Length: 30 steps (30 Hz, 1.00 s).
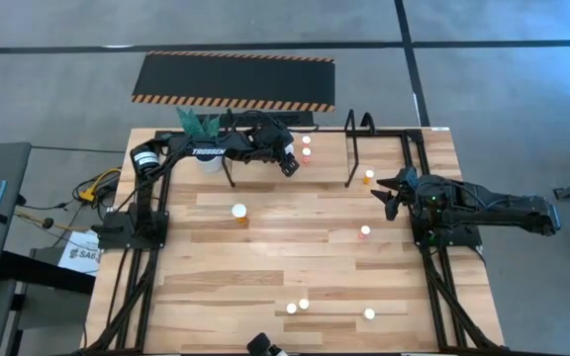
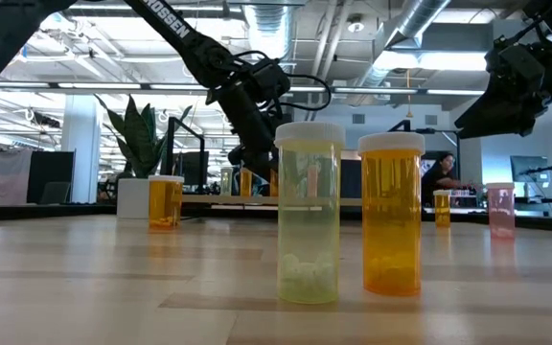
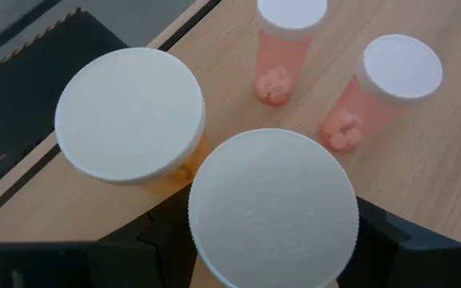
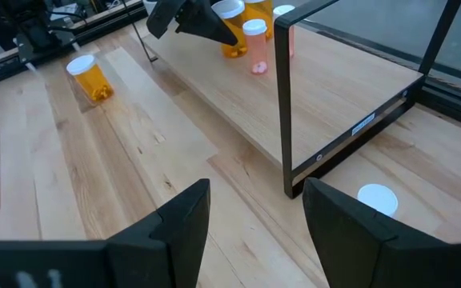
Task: Pick and place medicine bottles onto shelf by color
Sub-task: Put the right big orange pill bottle on the shelf aligned with the other big orange pill bottle, then put the left yellow pill bottle on the shelf aligned with the other yellow pill bottle
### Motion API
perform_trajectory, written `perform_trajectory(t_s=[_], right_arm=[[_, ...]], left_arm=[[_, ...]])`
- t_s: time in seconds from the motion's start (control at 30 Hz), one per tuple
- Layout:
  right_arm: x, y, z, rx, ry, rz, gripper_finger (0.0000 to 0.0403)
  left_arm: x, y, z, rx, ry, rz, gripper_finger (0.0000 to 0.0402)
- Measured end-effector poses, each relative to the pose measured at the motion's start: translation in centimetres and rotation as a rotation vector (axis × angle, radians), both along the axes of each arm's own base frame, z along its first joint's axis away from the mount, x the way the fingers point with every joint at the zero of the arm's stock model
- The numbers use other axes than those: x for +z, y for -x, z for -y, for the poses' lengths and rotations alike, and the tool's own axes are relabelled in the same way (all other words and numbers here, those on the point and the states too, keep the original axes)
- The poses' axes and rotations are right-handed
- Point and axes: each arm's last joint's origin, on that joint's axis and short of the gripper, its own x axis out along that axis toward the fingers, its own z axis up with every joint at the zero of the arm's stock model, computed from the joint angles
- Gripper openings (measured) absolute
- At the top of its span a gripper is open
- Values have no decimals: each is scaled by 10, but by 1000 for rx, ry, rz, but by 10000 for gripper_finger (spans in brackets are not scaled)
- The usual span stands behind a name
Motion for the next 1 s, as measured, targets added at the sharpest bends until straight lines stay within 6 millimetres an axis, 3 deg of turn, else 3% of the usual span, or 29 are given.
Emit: perform_trajectory(t_s=[0.47,0.77,1.0], right_arm=[[0,0,0,1,0,0,225],[0,0,0,0,0,0,225],[0,0,0,1,0,0,225]], left_arm=[[4,1,3,17,12,8,247],[49,10,20,-1,-89,42,247],[73,12,56,-76,-96,49,247]])
